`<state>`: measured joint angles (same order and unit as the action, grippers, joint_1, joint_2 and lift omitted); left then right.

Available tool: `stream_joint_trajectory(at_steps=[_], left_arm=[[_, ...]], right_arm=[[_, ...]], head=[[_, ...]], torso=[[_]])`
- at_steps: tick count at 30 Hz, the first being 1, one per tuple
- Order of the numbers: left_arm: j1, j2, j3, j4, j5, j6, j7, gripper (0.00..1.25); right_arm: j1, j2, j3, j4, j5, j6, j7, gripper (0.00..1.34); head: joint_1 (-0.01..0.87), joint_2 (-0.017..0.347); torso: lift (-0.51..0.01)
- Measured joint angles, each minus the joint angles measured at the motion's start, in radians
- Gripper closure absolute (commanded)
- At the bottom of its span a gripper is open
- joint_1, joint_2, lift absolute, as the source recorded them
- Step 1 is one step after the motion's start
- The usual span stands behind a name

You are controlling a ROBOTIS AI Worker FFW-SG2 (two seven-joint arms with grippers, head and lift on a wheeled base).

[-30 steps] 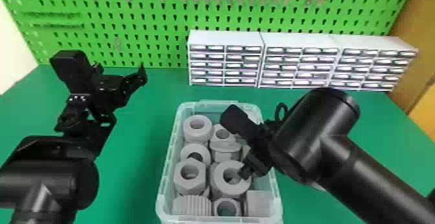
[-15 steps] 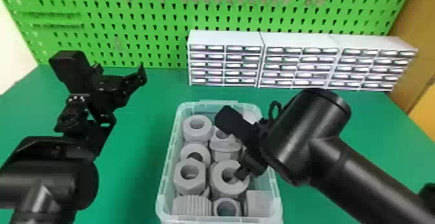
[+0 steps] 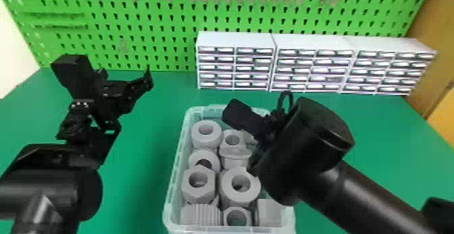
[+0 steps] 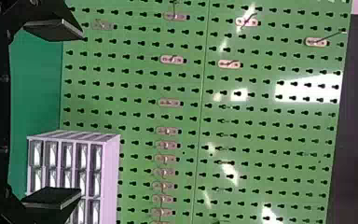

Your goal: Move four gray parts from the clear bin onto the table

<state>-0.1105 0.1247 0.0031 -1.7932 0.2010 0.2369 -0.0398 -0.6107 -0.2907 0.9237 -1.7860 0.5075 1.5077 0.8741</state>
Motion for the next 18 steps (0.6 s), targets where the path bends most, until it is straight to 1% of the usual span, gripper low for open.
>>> stream_joint_trajectory(at_steps=[8,18], left_arm=[[0.000,0.001,0.000,0.000,0.000,0.001,0.000,0.11],[0.000,0.000,-0.001,0.000,0.000,0.000,0.000,0.11]], right_arm=[[0.009,0.004,-0.012,0.022,0.000,-0.031,-0.001,0.56],[0.011,0.013,-0.021,0.056,-0.032,-0.083,-0.001,0.56]], head=[[0.687,0.026],[0.687,0.026]], torso=[[-0.050],[-0.050]])
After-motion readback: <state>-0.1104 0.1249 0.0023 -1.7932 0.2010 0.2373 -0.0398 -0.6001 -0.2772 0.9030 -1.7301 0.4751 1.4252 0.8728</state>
